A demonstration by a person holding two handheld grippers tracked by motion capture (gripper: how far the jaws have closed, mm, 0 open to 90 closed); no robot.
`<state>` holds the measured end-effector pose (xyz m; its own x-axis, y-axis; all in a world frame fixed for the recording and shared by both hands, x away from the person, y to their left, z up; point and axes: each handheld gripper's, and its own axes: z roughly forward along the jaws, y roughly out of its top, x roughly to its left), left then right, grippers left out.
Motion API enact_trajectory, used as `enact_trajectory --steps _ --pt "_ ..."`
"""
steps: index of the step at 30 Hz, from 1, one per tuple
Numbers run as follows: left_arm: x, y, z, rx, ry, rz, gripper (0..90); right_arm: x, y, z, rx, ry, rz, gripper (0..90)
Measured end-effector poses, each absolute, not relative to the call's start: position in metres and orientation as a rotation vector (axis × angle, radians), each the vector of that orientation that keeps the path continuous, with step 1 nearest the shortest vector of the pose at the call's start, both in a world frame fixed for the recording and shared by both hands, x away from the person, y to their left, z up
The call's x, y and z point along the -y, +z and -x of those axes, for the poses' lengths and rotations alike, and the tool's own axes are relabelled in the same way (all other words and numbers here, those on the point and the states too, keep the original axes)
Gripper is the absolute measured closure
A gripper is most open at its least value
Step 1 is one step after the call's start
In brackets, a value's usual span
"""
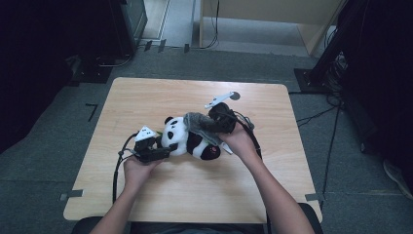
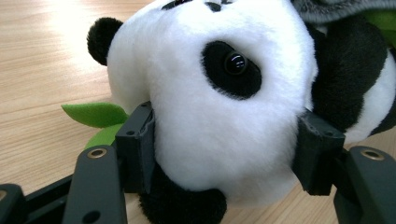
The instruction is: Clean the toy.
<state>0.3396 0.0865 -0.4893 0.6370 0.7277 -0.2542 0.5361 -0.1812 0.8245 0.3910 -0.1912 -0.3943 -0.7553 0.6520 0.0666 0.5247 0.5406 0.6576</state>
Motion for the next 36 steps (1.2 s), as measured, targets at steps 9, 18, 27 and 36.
enact_trajectory --steps 9,18,27,36 --pt "-0.088 -0.49 -0.34 -1.025 0.204 -1.857 34.0 0.218 -0.402 -0.378 -2.571 1.124 -1.018 75.6" --pt "-0.088 -0.49 -0.34 -1.037 0.198 -1.854 33.7 0.247 -0.428 -0.357 -2.533 1.211 -1.084 75.5" --pt "-0.089 -0.49 -0.341 -1.033 0.197 -1.852 32.9 0.269 -0.446 -0.351 -2.511 1.198 -1.152 75.9" --pt "-0.089 -0.488 -0.34 -1.026 0.215 -1.859 33.8 0.276 -0.433 -0.345 -2.451 1.211 -1.177 76.8"
